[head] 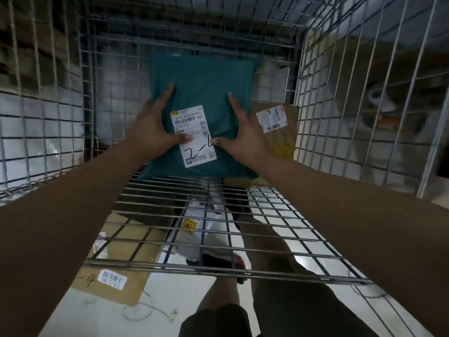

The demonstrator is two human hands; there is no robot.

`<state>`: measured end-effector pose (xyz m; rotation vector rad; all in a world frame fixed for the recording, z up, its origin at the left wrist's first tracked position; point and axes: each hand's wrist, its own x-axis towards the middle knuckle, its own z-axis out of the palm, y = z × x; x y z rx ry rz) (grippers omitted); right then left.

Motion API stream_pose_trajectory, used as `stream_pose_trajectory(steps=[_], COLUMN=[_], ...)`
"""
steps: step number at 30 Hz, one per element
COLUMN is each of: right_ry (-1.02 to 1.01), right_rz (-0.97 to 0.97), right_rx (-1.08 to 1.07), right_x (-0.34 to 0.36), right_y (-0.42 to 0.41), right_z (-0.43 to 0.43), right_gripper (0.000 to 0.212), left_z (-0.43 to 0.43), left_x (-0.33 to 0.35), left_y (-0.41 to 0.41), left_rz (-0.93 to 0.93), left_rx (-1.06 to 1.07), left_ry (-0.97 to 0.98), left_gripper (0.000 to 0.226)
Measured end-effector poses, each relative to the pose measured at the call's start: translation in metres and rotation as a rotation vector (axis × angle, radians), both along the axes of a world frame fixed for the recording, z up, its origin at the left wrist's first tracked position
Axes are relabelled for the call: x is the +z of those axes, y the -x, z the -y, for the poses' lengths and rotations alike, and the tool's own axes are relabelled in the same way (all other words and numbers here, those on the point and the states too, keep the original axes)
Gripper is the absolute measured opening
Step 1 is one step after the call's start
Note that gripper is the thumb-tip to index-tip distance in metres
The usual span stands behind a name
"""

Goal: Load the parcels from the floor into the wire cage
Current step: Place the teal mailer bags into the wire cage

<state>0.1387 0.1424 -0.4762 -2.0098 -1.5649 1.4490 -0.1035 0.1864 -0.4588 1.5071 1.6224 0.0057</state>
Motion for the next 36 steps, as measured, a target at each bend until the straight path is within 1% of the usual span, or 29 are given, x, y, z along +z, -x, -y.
stream_pose_trajectory(steps=[6, 10, 13, 17, 19, 21, 24, 26, 29, 30, 33, 36], right_ry=[0.083, 0.14, 0.173, 0.24, 0.28, 0.304, 0.315, 0.337, 0.292, 0.263, 0.212, 0.183], right_rz=[-0.033, -0.035, -0.006, 0.012, 0.028, 0.044, 0.1, 0.147, 0.153, 0.151, 0.115, 0.088], right_rx=[0.028, 0.04, 0.087, 0.169, 0.175, 0.166, 0.215, 0.252, 0.334, 0.366, 0.479, 0.617], right_x=[-0.07, -0.109, -0.125, -0.136, -0.14, -0.141, -0.135, -0.126, -0.102, -0.089, -0.026, 0.032], right_y=[0.028, 0.033, 0.027, 0.02, 0.017, 0.018, 0.029, 0.038, 0.053, 0.058, 0.08, 0.105], right_z=[0.005, 0.018, 0.023, 0.022, 0.021, 0.02, 0.022, 0.021, 0.01, 0.003, -0.023, -0.045], right_gripper=[0.118, 0.115, 0.118, 0.119, 0.118, 0.116, 0.105, 0.101, 0.098, 0.095, 0.079, 0.08], left_z=[-0.002, 0.008, 0.02, 0.032, 0.035, 0.036, 0.03, 0.023, 0.013, 0.011, 0.007, 0.008], left_x=[-0.06, -0.099, -0.122, -0.145, -0.153, -0.157, -0.149, -0.13, -0.087, -0.069, -0.013, 0.045], left_y=[0.031, 0.039, 0.038, 0.04, 0.041, 0.039, 0.034, 0.031, 0.035, 0.039, 0.059, 0.085], left_rz=[-0.092, -0.066, -0.046, 0.019, 0.02, -0.031, -0.2, -0.22, -0.162, -0.133, -0.028, 0.02], left_rx=[-0.054, -0.068, -0.077, -0.008, -0.014, -0.055, -0.213, -0.25, -0.151, -0.101, 0.07, 0.221], left_ry=[0.062, 0.15, 0.17, 0.213, 0.251, 0.315, 0.38, 0.395, 0.365, 0.352, 0.362, 0.314], left_gripper=[0.124, 0.126, 0.122, 0.123, 0.125, 0.126, 0.119, 0.103, 0.08, 0.078, 0.083, 0.08])
